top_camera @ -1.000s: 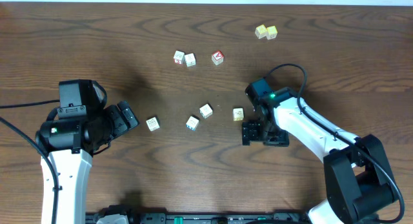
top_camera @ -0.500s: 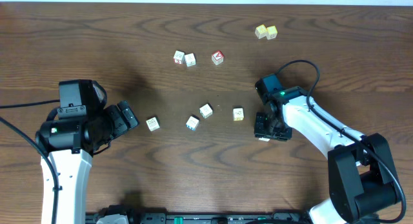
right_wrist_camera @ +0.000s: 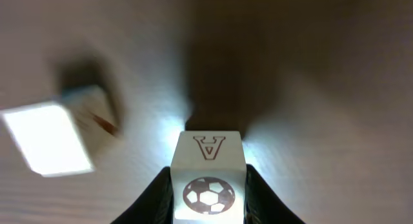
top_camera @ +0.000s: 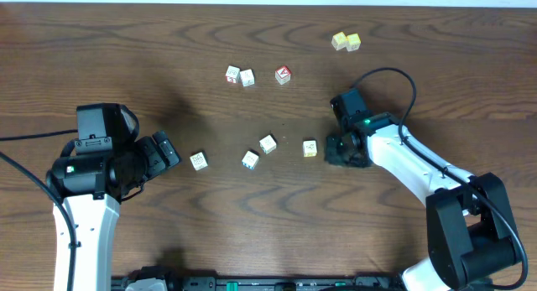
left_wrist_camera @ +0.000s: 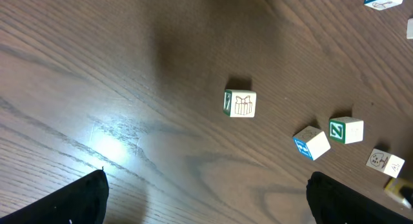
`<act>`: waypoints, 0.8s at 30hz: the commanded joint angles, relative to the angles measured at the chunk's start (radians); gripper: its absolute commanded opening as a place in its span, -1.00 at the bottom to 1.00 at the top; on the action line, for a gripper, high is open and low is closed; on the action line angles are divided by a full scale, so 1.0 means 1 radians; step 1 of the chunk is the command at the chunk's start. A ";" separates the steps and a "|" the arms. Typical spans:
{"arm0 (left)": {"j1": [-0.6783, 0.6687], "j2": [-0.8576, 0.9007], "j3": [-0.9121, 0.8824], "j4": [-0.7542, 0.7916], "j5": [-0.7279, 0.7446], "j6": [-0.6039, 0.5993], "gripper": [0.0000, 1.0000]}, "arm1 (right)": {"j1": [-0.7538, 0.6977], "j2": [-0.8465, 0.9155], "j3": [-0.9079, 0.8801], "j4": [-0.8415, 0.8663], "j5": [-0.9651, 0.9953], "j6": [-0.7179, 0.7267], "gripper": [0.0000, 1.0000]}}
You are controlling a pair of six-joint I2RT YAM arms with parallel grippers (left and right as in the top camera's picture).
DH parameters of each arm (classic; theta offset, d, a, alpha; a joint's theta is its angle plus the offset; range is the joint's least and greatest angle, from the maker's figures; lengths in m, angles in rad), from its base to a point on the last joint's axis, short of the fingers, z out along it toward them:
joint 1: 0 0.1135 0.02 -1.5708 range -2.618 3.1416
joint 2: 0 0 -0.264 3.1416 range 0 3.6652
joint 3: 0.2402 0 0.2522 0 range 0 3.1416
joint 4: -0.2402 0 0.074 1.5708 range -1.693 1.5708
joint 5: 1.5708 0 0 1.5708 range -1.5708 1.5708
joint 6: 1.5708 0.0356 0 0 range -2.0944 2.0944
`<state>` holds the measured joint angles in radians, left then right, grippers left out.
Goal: Lift 5 blocks
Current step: 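Grasp the soccer-ball 'A' block with the right gripper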
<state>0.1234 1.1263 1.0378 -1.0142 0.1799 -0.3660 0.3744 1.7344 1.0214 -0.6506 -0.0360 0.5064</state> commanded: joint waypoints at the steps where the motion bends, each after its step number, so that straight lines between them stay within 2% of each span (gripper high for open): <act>1: 0.004 0.004 0.011 -0.003 -0.009 0.009 0.96 | -0.007 0.007 -0.004 0.055 -0.025 -0.045 -0.49; 6: 0.004 0.004 0.011 -0.003 -0.009 0.009 0.96 | -0.007 0.007 -0.004 0.119 -0.024 -0.067 -0.49; 24: 0.004 0.004 0.011 -0.003 -0.009 0.009 0.96 | -0.006 0.019 -0.004 0.108 -0.039 -0.111 -0.49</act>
<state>0.1234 1.1263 1.0378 -1.0142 0.1802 -0.3660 0.3744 1.7405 1.0214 -0.5381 -0.0586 0.4095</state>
